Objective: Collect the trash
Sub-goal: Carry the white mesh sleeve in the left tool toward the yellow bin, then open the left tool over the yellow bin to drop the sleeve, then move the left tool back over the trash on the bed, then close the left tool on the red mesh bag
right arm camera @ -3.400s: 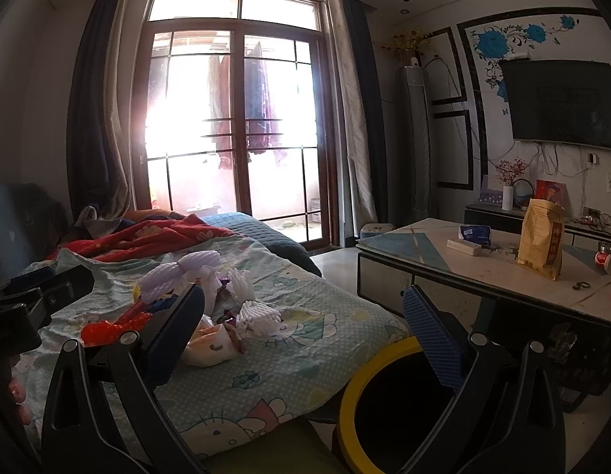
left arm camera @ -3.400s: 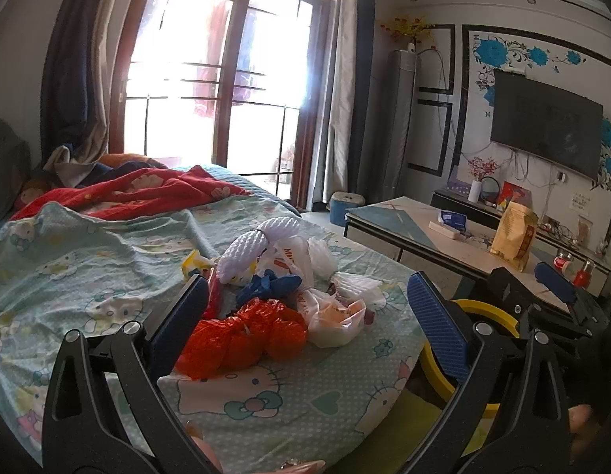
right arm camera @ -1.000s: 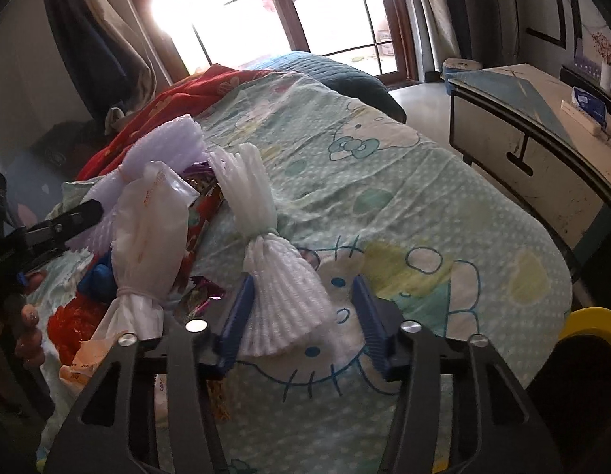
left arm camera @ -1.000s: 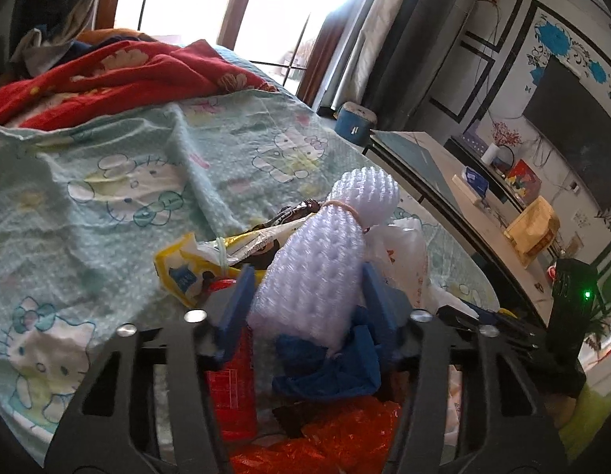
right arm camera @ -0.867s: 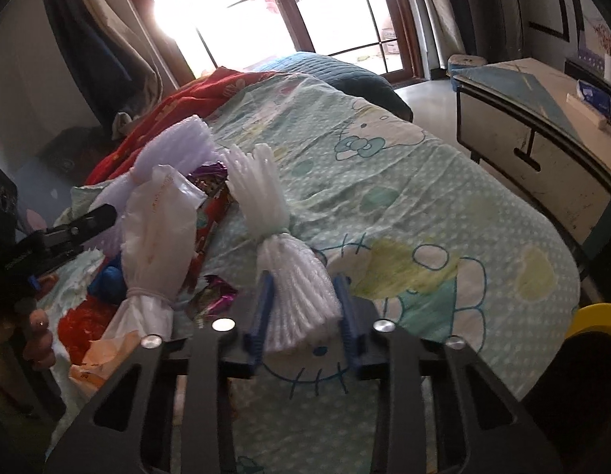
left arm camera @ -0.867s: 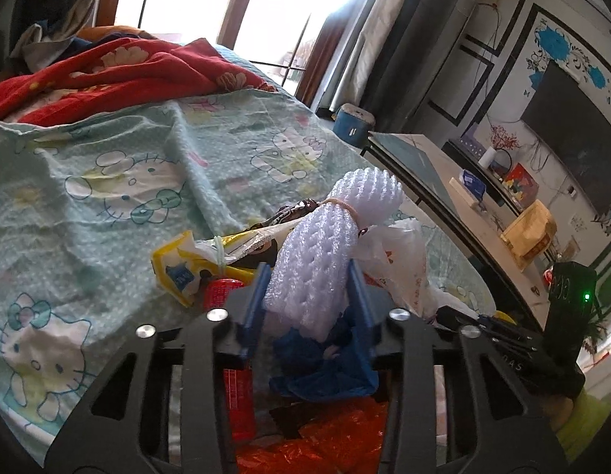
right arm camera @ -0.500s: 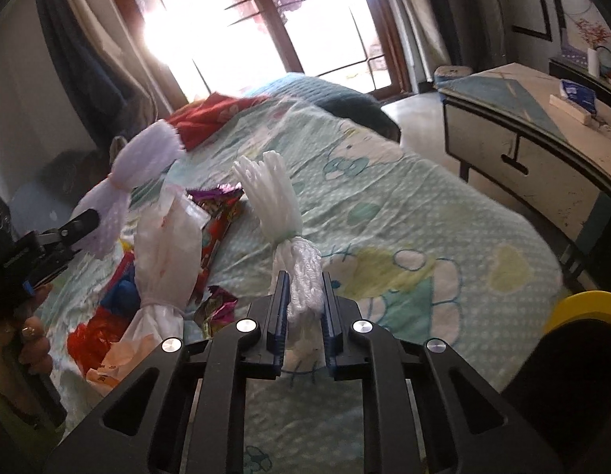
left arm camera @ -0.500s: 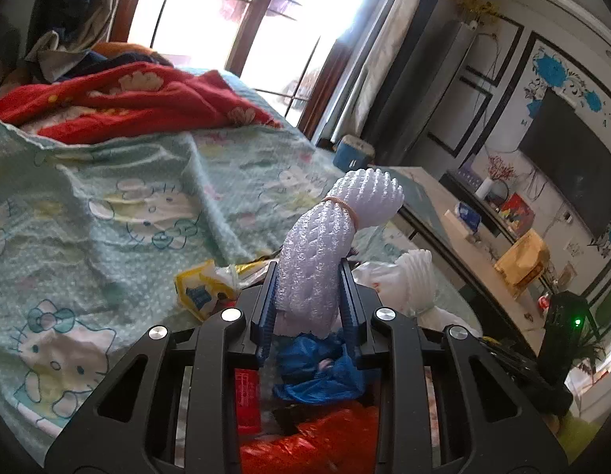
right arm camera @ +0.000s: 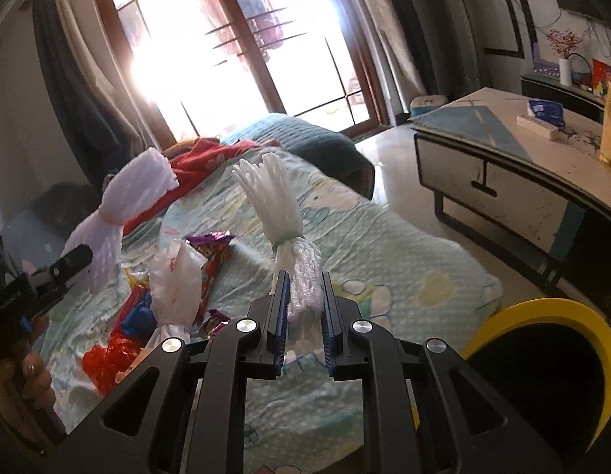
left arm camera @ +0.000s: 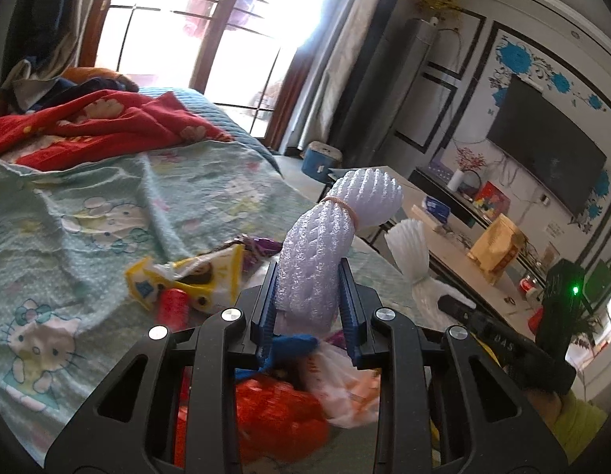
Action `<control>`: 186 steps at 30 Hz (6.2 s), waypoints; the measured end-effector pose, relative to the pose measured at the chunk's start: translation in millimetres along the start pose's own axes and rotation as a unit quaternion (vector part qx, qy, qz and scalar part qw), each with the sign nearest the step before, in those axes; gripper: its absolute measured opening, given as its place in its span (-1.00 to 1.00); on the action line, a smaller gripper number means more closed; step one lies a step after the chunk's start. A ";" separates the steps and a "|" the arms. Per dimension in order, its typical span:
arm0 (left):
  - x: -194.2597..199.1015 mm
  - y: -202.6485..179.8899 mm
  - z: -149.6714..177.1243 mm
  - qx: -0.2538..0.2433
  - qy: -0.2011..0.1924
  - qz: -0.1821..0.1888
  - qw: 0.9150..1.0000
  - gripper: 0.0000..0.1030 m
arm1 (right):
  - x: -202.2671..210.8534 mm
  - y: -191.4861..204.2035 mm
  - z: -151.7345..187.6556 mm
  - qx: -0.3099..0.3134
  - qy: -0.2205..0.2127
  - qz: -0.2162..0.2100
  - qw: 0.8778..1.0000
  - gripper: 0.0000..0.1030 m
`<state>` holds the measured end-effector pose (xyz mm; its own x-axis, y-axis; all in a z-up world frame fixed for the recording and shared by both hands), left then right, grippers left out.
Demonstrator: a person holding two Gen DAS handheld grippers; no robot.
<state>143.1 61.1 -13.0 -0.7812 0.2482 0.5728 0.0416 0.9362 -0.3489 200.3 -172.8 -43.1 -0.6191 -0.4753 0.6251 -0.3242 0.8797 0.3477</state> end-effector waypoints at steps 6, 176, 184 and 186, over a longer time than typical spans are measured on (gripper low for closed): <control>0.8 -18.8 7.6 -0.016 0.002 0.013 1.000 -0.58 | 23.9 -13.4 -2.5 -0.007 -0.019 0.016 1.000 -0.72; 53.6 75.2 68.0 0.017 0.017 -0.077 0.997 0.63 | 4.1 134.4 68.9 0.220 0.066 -0.023 0.973 0.25; 37.2 72.8 82.0 0.019 0.058 -0.064 0.996 0.42 | -16.7 148.9 81.9 0.272 0.095 -0.013 0.958 -0.36; 35.1 72.4 83.9 0.018 0.063 -0.062 0.996 0.31 | -20.5 147.2 83.8 0.268 0.102 -0.017 0.958 -0.53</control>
<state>66.4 116.6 -80.4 -0.6952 0.1630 0.7001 -0.0743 0.9524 -0.2956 105.3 -32.5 -63.3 -0.4672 -0.4476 0.7625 -0.6958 0.7182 -0.0047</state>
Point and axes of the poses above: each gripper's, at about its wrist camera, not at the fingertips, and x roughly against the way its jaws point, y to its left, z to its underside, the point moved 1 cm from there along -x, roughly the way its jaws point, and after that the axes turned 5 degrees about y, right-handed, at the moved point
